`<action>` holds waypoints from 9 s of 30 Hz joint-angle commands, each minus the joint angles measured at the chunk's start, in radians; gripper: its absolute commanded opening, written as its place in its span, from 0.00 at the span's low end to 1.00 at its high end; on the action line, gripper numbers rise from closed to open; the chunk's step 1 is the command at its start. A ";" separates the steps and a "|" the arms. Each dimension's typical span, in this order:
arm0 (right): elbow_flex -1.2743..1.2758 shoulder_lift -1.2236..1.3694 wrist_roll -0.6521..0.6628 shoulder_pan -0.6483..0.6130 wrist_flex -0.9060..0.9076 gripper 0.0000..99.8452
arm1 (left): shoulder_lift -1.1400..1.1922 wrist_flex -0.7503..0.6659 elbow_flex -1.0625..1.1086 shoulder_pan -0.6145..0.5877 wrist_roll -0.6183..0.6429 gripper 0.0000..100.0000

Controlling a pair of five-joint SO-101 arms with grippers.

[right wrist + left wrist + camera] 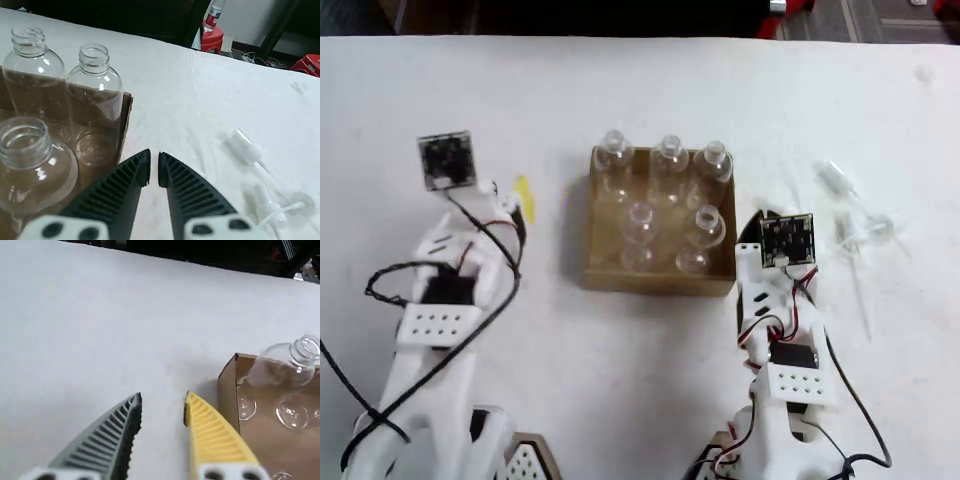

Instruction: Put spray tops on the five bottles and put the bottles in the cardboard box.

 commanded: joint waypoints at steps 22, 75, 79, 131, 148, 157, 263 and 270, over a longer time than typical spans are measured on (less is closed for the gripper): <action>-0.029 -0.005 -0.204 0.111 -0.016 0.20 | -0.007 -0.103 0.021 0.019 -0.097 0.07; -0.044 -0.007 -0.144 0.147 -0.013 0.11 | -0.004 -0.110 0.052 0.091 -0.126 0.15; -0.044 -0.005 -0.144 0.142 -0.008 0.22 | -0.004 -0.110 0.052 0.091 -0.126 0.15; -1.445 0.858 0.103 0.450 1.001 0.05 | -0.001 -0.140 0.055 0.127 -0.183 0.15; -2.042 1.489 -0.400 0.578 1.305 0.07 | -0.001 -0.135 0.055 0.128 -0.184 0.15; -2.391 1.728 -0.430 0.578 1.449 0.22 | -0.001 -0.135 0.055 0.128 -0.184 0.15; -2.935 0.743 -0.393 0.254 1.836 0.03 | -0.886 0.404 0.135 0.140 -0.135 0.25; -2.464 0.435 -0.396 -0.061 1.793 0.03 | -1.036 0.502 0.135 0.209 -0.138 0.25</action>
